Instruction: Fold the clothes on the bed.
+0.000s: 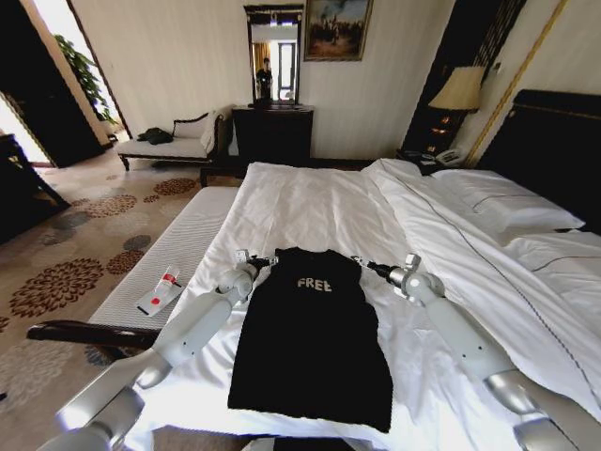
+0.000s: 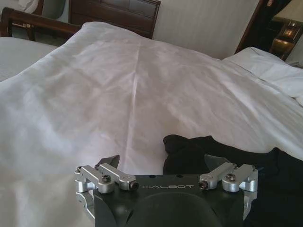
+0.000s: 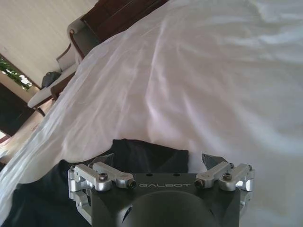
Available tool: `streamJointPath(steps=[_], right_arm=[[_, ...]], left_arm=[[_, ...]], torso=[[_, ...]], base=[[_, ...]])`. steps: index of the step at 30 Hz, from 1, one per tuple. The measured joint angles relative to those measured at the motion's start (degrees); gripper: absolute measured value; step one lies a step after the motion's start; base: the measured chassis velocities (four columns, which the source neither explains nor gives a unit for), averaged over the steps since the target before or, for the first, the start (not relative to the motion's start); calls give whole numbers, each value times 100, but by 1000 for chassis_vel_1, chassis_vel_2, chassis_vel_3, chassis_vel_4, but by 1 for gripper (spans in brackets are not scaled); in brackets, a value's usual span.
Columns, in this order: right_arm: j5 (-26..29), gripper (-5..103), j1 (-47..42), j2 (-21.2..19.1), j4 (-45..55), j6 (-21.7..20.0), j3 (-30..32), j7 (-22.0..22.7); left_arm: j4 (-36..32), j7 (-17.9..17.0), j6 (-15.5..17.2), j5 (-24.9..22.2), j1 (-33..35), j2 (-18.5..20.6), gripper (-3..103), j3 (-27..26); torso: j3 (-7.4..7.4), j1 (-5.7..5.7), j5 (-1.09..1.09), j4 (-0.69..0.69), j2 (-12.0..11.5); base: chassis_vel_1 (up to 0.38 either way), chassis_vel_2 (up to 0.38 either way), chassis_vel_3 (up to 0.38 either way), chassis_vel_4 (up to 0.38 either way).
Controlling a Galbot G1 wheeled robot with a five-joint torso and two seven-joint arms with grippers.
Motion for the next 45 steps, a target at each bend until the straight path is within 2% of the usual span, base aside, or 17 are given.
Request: streamJointPath(steps=[6, 17, 18, 20, 23, 26, 27, 28, 29, 31, 32, 34, 35, 37, 40, 43, 45], right_arm=[[-627, 100, 154, 324, -720, 306, 63, -43], [-560, 100, 350, 736, -1146, 238, 150, -159], [-531, 103, 366, 757, -1170, 229, 155, -159], [-492, 95, 379, 774, -1188, 214, 159, -161], [-477, 90, 379, 779, -1185, 207, 156, -164], [-471, 73, 360, 786, -1147, 201, 156, -166], [-471, 73, 360, 786, -1147, 201, 156, -166], [-471, 68, 347, 786, -1132, 198, 156, -165], [-471, 68, 328, 786, -1110, 194, 156, -166], [-471, 57, 303, 781, -1079, 185, 157, -166], [-471, 57, 303, 781, -1079, 185, 157, -166], [-470, 46, 276, 776, -1043, 171, 169, -164], [-469, 46, 266, 773, -1033, 167, 176, -161], [-465, 36, 234, 759, -988, 155, 199, -154], [-463, 30, 220, 740, -971, 152, 212, -148], [-447, 19, 217, 713, -958, 143, 227, -142], [-438, 9, 213, 698, -949, 138, 241, -137]], left_arm=[[-129, 138, -39, 118, 144, 102, 100, -75], [62, 250, -60, 128, 150, -8, 100, -151], [107, 256, -60, 120, 138, -35, 100, -163], [255, 299, -60, 118, 105, -115, 100, -187], [420, 349, -66, 132, 65, -223, 100, -225], [690, 471, -112, 192, -32, -429, 100, -301], [690, 471, -112, 192, -32, -429, 100, -301], [804, 538, -151, 233, -77, -519, 100, -340], [926, 617, -176, 243, -139, -622, 100, -374], [1132, 761, -193, 243, -257, -802, 100, -408], [1132, 761, -193, 243, -257, -802, 100, -408], [1380, 895, -198, 263, -392, -990, 100, -412], [1446, 928, -199, 283, -426, -1045, 100, -414], [1812, 1040, -209, 451, -569, -1342, 100, -461], [2032, 1100, -229, 560, -642, -1498, 100, -491], [2381, 1145, -241, 699, -742, -1710, 100, -561], [2611, 1163, -250, 809, -784, -1821, 100, -645]], torso=[[0, 0, 1, 2, 0], [-1, 0, 1, 3, 0], [-1, 0, 0, 2, 0], [-1, 0, 1, 1, 0], [-1, 0, 1, 1, 0], [-1, 0, 1, 3, 0], [-1, 0, 1, 3, 0], [-1, 0, 1, 3, 0], [-1, 0, 1, 2, 0], [0, 0, 2, 1, 0], [0, 0, 2, 1, 0], [0, 0, 2, 1, 0], [-1, 0, 2, 2, 0], [-1, 0, 2, 0, 0], [0, 0, 3, 1, 0], [-1, 0, 3, 1, 0], [-1, 0, 2, 1, 0]], base=[[0, 0, 0, 0], [0, 0, 0, 0], [0, 0, 0, 0], [0, 0, 0, 0], [0, 0, 0, 0], [0, 0, 0, 0], [0, 0, 0, 0], [0, 0, 0, 0], [0, 0, 0, 0], [0, 0, 0, 0], [0, 0, 0, 0], [0, 0, 0, 0], [0, 0, 0, 0], [0, 0, 0, 0], [0, 0, 0, 0], [0, 0, 0, 0], [0, 0, 0, 0]])
